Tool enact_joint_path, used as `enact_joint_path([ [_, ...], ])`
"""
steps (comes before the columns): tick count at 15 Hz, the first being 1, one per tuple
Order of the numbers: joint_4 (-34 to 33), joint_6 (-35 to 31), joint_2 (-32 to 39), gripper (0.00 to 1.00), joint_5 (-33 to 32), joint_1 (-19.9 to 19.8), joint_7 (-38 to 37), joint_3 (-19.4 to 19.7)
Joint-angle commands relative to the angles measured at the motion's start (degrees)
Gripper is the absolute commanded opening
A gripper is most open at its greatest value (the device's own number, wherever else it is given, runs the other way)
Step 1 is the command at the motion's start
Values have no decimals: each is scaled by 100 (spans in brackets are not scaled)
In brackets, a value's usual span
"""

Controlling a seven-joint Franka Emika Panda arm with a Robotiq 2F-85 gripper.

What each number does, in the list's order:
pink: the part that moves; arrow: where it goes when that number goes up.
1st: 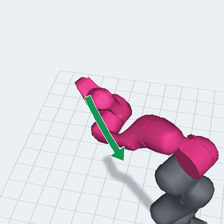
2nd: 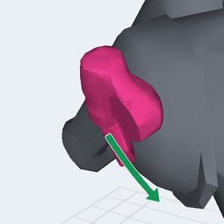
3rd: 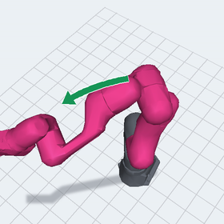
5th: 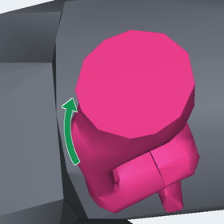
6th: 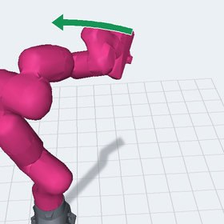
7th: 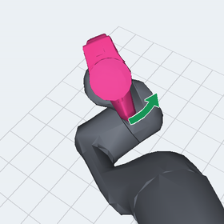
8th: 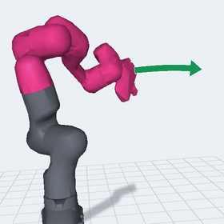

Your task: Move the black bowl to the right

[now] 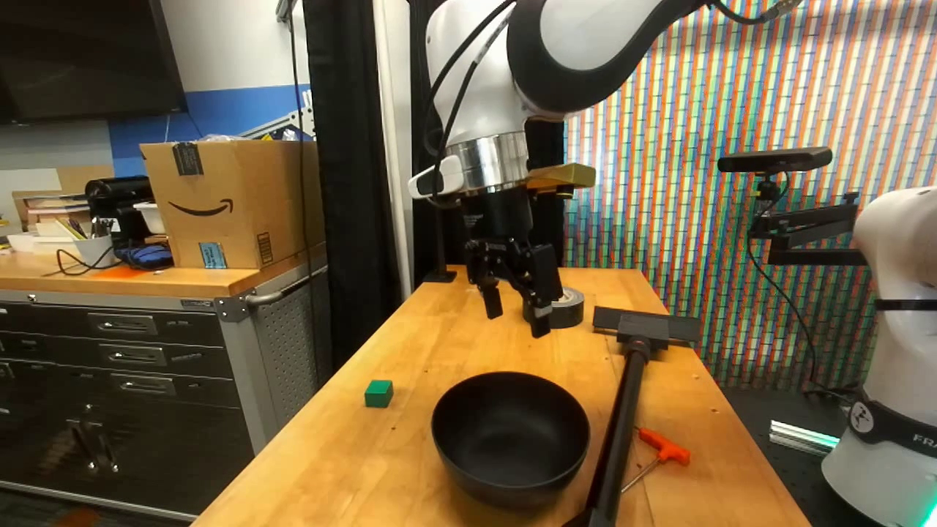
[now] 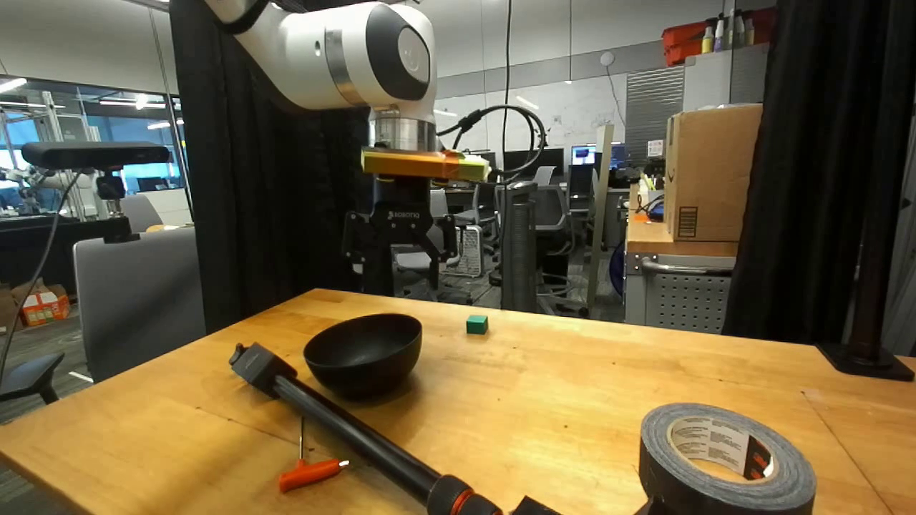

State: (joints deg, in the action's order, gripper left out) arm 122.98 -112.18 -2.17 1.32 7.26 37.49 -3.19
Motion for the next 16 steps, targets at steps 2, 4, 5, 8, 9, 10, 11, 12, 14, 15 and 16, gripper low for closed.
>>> enact_joint_path([
  [2,254,-350,244,100,-95,-171,102,-13],
  [4,319,-390,380,100,-217,-164,9,-67],
  [5,334,-418,477,100,-286,-154,-30,-90],
  [8,339,-460,717,100,-456,-131,-143,-178],
  [9,325,-458,790,100,-493,-129,-176,-206],
  [10,314,-473,869,100,-535,-128,-218,-233],
  [11,306,-475,927,100,-586,-122,-258,-258],
  [12,305,-469,956,100,-638,-118,-295,-282],
  [14,291,-428,987,100,-677,-120,-330,-325],
  [15,283,-436,1012,100,-698,-124,-355,-337],
  [16,287,-445,1010,100,-709,-128,-366,-348],
])
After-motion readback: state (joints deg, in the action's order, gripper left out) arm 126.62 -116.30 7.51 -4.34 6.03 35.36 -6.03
